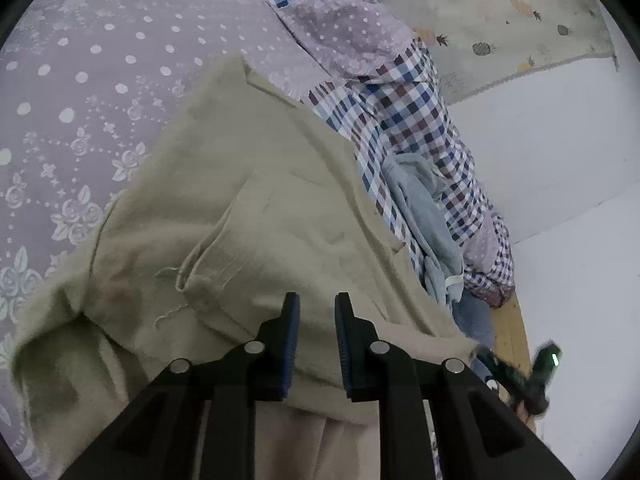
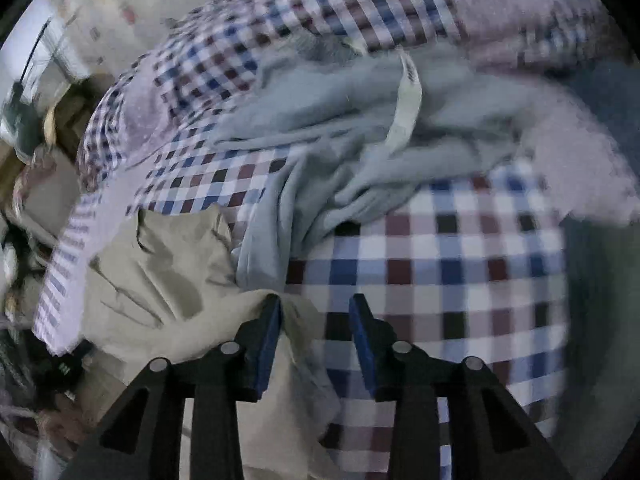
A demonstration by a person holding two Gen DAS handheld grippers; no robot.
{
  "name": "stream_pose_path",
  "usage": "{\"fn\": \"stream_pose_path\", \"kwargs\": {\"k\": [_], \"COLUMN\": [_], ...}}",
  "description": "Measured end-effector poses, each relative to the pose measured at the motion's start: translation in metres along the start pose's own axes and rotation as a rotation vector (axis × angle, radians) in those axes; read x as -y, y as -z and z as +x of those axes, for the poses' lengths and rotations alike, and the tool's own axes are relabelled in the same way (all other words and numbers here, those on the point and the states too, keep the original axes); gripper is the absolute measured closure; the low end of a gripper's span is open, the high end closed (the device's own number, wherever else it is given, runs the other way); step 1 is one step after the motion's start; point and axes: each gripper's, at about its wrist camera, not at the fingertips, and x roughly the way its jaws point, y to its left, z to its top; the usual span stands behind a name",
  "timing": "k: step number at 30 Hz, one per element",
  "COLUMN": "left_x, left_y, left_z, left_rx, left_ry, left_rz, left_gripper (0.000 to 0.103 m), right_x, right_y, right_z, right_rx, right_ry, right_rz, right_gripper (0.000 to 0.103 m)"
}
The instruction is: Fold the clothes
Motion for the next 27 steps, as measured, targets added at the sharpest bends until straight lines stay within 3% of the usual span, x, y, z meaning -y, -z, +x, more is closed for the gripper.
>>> {"fn": "stream_pose_path", "kwargs": {"k": [5, 9, 13, 17, 20, 22, 24, 27], "left_x": [-0.01, -0.015, -0.018, -0.019, -0.01, -0.004, 0.002, 0.005], "left_y": [-0.003, -0.005, -0.009, -0.01, -0.01, -0.01, -0.01, -0.01], "left_z": [-0.007, -0.02, -0.028, -0.027, -0.027, -0.028, -0.028, -0.024], "left_rx": [0.038, 0.098, 0.104, 0.039, 0.037, 0.035, 0.034, 0.018], "left_ry": [0.055, 0.11, 0.072, -0.036, -0.103, -0.148, -0.192, -0.226], "left_rz": [-0.072, -0.118, -0.153, -0.174, -0.145, -0.125, -0.105, -0.093], "left_gripper": [0.1, 0.103, 0.102, 0.098, 0.077, 0.045, 0.038, 0.037], "right_x": [-0.05, -0.076, -0.074, -0.068, -0.069, -0.071, -0.073, -0.073], "right_y": [0.065, 0.123, 0.146, 0.155, 0.155, 0.155, 0.155, 0.156], "right_z": [-0.054, -0.05, -0.03, -0.025, -0.027, -0.028, -0.028, -0.029], "right_rx": [0.174, 0.173, 0.144, 0.157, 0.176, 0.183, 0.188, 0.195], "right_ry": [0.11, 0.236, 0.285, 0.302, 0.3, 0.295, 0.291, 0.288], "right_rz": [-0.355, -0.587, -0.646, -0.655, -0.665, -0.666, -0.664, -0.651], "right_gripper": [0.059, 0.058, 0.059, 0.059, 0.059, 0.059, 0.059, 0.059]}}
